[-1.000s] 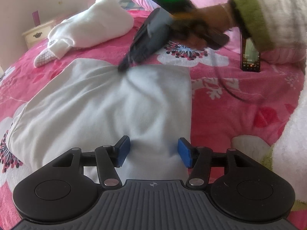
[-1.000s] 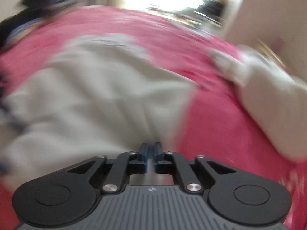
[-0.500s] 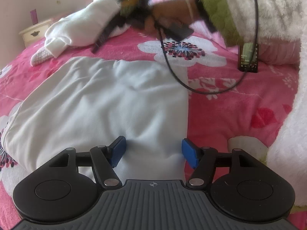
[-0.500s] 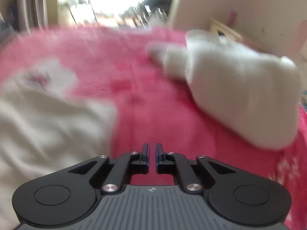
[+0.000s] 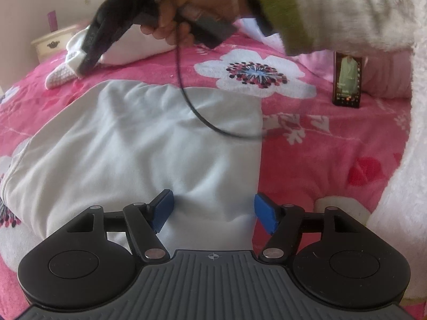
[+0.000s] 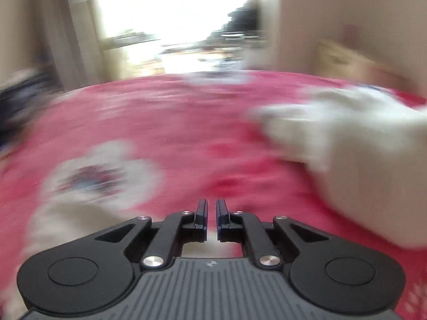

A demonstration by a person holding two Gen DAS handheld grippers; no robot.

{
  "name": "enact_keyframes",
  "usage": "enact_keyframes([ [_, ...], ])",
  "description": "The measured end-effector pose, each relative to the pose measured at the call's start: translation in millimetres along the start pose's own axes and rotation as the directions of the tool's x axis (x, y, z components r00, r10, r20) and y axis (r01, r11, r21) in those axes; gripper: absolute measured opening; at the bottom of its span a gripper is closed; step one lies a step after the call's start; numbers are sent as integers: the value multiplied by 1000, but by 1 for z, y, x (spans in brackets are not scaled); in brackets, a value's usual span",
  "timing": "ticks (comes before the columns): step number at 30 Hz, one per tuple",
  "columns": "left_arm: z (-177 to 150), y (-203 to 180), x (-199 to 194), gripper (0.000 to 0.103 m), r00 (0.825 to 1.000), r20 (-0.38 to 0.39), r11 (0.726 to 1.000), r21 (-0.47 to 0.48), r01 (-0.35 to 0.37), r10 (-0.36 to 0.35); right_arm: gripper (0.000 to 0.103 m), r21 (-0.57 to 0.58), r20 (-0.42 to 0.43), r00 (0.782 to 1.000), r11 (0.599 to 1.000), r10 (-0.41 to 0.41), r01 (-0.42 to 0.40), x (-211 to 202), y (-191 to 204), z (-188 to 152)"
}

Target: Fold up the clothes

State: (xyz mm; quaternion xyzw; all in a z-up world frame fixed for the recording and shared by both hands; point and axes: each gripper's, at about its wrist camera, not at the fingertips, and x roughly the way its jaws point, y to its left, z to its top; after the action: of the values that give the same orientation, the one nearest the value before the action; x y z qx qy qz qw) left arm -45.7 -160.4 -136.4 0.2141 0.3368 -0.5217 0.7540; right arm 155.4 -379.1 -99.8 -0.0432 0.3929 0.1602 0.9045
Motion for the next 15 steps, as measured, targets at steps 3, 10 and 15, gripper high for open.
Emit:
enact_keyframes([
  [3,0,-1,1,67,1000,5,1000,10,0,0,6,-71,-63,996,996,56,-61,14,21,-4],
  [10,3,-14,-10,67,999,35,999,45,-4,2,9,-30,-37,998,998,45,-46,15,27,16],
  [15,0,-30,-15,67,999,41,996,86,0,-4,10,-198,-134,939,920,318,-340,31,111,20],
])
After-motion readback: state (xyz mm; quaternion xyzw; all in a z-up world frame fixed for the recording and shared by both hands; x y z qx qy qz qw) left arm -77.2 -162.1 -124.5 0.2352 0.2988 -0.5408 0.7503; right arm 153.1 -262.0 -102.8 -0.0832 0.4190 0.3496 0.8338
